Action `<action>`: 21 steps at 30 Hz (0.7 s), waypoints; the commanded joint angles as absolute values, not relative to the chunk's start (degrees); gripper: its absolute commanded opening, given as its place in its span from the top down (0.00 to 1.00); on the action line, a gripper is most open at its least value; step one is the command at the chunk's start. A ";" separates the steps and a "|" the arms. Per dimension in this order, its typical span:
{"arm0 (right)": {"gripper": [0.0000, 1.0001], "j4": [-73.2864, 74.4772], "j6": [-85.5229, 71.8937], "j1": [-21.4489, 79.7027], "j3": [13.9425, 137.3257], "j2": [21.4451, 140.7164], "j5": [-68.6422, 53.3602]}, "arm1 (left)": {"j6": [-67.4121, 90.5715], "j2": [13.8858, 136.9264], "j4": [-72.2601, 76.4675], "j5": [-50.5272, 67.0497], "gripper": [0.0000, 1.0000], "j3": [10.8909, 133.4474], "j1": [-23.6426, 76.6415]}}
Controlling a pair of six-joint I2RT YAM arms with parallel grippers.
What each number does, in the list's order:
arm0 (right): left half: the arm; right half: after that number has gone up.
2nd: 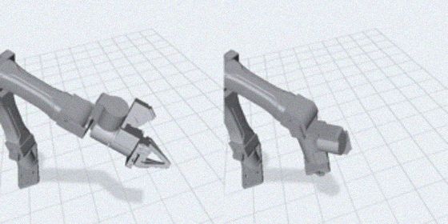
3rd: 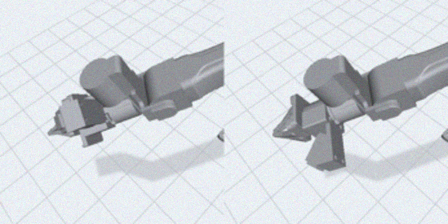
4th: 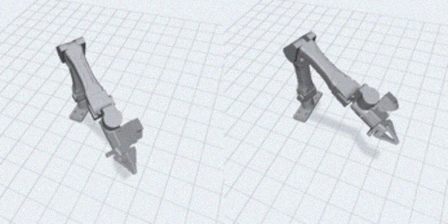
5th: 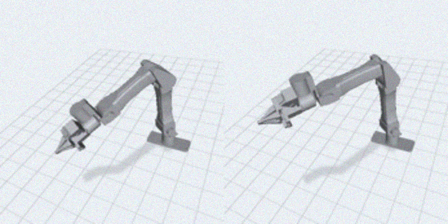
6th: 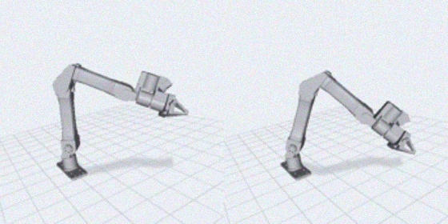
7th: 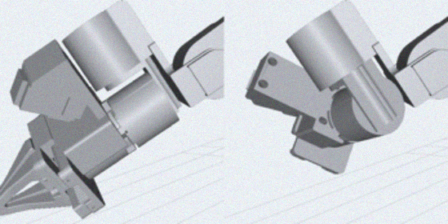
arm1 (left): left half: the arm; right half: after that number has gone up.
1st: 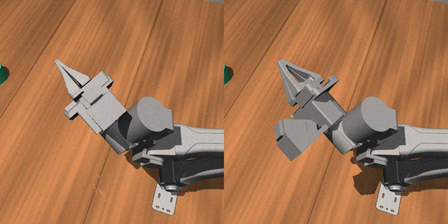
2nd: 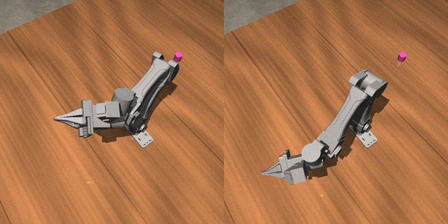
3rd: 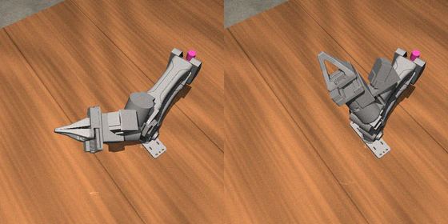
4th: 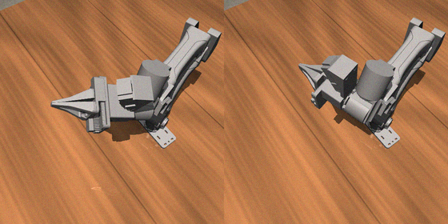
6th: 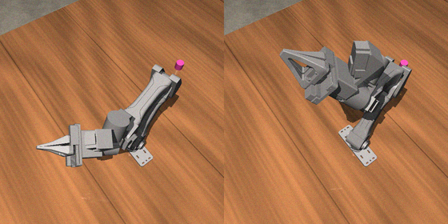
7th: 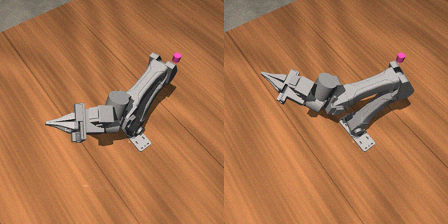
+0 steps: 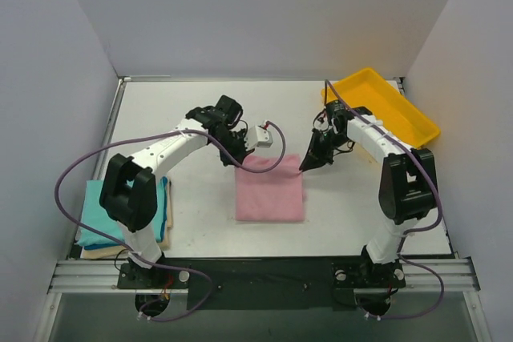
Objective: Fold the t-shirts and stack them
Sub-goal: Fold the long partially folded tshirt into a neat square
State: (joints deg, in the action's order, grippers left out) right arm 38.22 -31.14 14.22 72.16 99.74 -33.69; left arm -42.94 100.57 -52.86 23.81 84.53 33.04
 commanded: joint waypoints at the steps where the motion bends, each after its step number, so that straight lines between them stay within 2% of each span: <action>1: 1.00 38.32 -30.67 13.80 76.46 104.32 -31.56 | -40.35 104.14 -44.57 21.89 1.00 87.89 32.26; 9: 1.00 33.75 -35.06 12.39 82.17 109.95 -26.47 | -33.58 110.29 -36.22 17.68 1.00 91.40 31.38; 11: 0.87 32.09 -35.51 12.13 84.02 112.05 -25.23 | -31.82 111.70 -34.20 17.49 0.98 91.76 31.38; 12: 0.82 31.82 -35.33 11.95 85.50 112.93 -25.40 | -30.42 111.97 -33.32 17.66 0.93 92.02 31.38; 13: 0.77 31.90 -35.07 11.78 86.39 114.85 -26.01 | -29.89 112.93 -32.96 17.49 0.84 92.46 31.38; 15: 0.73 31.90 -34.81 11.25 88.50 116.19 -26.45 | -28.22 113.82 -31.04 15.48 0.74 92.99 31.29; 19: 0.64 32.17 -32.01 9.93 91.49 113.05 -24.00 | -24.97 114.52 -29.52 9.59 0.62 96.58 30.41; 21: 0.62 32.17 -29.02 10.89 90.36 109.10 -23.65 | -22.86 114.35 -31.80 9.14 0.61 99.48 29.97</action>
State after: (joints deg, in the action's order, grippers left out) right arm 30.70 -33.63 10.55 88.47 115.94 -26.11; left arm -28.21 115.18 -34.26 12.86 92.38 31.29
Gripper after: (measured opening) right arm 0.363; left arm 0.380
